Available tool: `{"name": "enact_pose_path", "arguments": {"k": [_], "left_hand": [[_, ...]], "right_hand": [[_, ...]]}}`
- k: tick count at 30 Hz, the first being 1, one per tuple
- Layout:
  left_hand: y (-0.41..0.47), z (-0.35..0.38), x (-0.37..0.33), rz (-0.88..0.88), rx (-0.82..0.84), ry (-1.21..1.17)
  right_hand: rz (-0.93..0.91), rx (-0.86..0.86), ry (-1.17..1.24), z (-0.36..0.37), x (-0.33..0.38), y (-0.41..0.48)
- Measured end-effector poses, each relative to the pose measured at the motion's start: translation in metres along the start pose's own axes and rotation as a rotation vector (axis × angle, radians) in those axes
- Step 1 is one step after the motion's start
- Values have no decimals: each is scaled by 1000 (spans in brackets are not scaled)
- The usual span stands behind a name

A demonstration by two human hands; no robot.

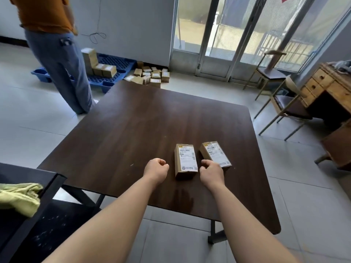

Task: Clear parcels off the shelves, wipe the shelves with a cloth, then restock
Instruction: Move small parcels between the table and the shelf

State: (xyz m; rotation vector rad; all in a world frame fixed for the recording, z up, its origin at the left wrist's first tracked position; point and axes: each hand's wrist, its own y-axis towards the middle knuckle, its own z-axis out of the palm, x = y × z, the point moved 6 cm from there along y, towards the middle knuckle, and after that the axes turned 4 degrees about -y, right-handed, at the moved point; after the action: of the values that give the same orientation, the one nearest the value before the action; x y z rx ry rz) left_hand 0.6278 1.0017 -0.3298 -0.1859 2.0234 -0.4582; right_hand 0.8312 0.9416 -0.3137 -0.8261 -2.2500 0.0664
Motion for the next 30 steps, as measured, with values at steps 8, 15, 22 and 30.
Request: {"name": "enact_pose_path", "arguments": {"k": [8, 15, 22, 30], "left_hand": [[56, 49, 6, -105, 10, 82], [84, 86, 14, -192, 10, 104], [94, 106, 21, -245, -17, 75], [81, 99, 29, -271, -148, -106]], "right_hand": [[25, 163, -19, 31, -17, 76], [-18, 336, -50, 56, -23, 120], [-81, 456, -59, 74, -21, 136], [-226, 479, -121, 74, -8, 137]]}}
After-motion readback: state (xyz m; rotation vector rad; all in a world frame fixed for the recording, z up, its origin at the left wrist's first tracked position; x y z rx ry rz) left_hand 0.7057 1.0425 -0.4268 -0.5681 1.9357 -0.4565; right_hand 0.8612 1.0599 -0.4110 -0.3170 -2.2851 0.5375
